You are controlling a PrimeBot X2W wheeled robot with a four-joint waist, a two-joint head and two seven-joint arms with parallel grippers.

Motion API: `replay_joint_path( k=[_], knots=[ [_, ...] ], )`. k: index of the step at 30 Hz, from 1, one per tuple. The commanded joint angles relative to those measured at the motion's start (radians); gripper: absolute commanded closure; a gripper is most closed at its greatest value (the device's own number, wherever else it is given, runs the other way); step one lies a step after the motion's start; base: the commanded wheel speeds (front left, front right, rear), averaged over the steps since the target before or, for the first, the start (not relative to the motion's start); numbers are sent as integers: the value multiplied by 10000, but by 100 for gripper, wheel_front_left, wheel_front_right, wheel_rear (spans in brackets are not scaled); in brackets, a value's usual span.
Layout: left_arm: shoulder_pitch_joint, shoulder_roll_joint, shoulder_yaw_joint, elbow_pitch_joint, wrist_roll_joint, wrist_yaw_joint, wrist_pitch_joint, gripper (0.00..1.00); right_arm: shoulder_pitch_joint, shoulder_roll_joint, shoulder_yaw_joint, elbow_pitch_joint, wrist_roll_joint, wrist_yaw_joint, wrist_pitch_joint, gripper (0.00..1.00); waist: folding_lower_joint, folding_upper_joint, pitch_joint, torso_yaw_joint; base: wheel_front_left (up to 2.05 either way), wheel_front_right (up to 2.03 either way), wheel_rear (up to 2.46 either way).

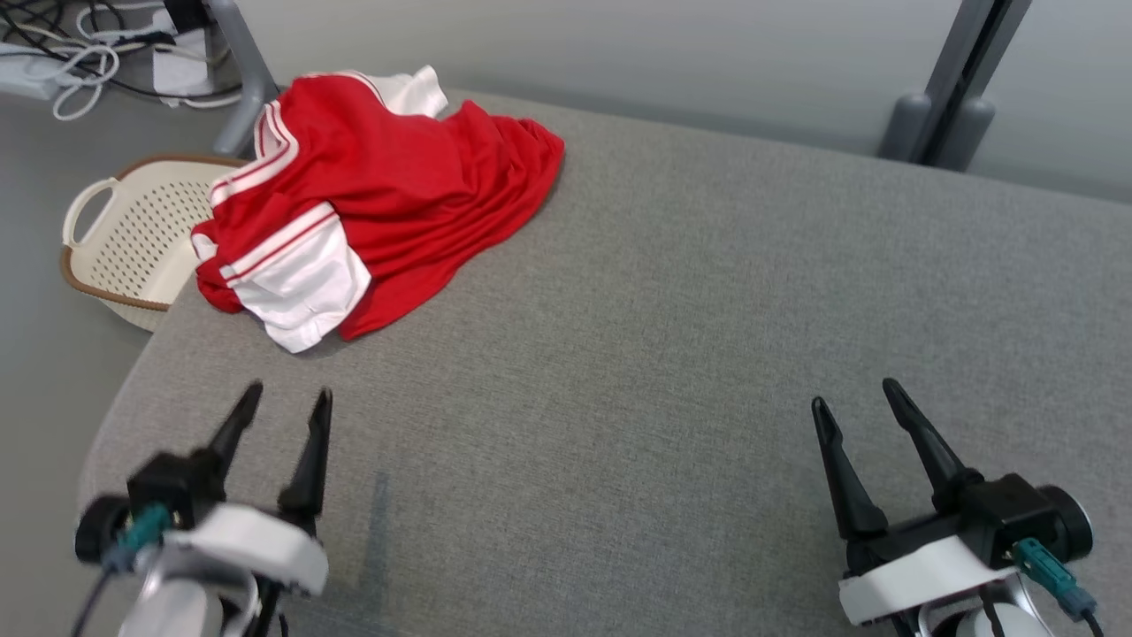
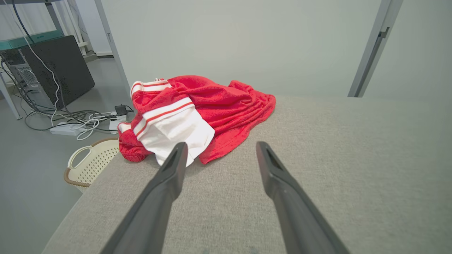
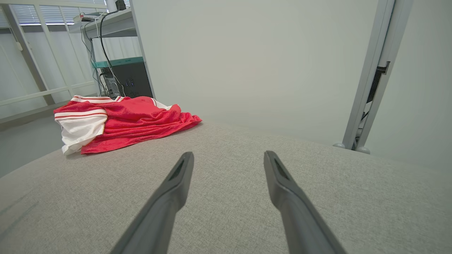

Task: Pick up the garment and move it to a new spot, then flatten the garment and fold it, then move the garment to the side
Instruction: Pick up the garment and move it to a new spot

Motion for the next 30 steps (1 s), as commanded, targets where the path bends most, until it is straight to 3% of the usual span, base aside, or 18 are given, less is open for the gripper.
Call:
replay_joint_path(
  k=[1, 7, 13, 21, 27, 28, 29, 30],
  knots=[
    [-965, 378, -358, 167, -280, -10, 257, 0, -357, -66, 61, -78, -178, 18, -53, 0, 0, 0, 1004, -360, 0, 0, 0],
    [-4500, 1707, -1485, 1438, -1724, -8, 1774, 0, -1408, -63, 479, -298, -340, 18, -53, 0, 0, 0, 2518, -1044, 0, 0, 0],
    [-6424, 2905, -1915, 2991, -2349, -10, 2528, 0, -1862, -64, 822, -396, -12, 12, -53, 0, 0, 0, 3066, -1861, 0, 0, 0],
    [-7746, 3854, -3159, 4651, -2513, -9, 2924, 0, -1979, -63, 916, -450, -94, 12, -53, 0, 0, 0, 3310, -2568, 0, 0, 0],
    [-8204, 4015, -3513, 6065, -2565, -9, 2983, 0, -1875, -61, 1035, -452, -64, 12, -54, 0, 0, 0, 3251, -2897, 0, 0, 0],
    [-8224, 3995, -3599, 6210, -2608, -9, 2934, 9, -1825, -61, 1044, -445, -46, 12, -54, 0, 0, 0, 3215, -2927, 0, 0, 0],
    [-8227, 3995, -3678, 6350, -2621, -9, 2839, 50, -1783, -63, 1049, -426, -22, 12, -54, 0, 0, 0, 3160, -2955, 0, 0, 0],
    [-8227, 3995, -3678, 6350, -2621, -9, 2839, 50, -1783, -63, 1049, -426, -22, 12, -54, 0, 0, 0, 3160, -2955, 0, 0, 0]
  ],
)
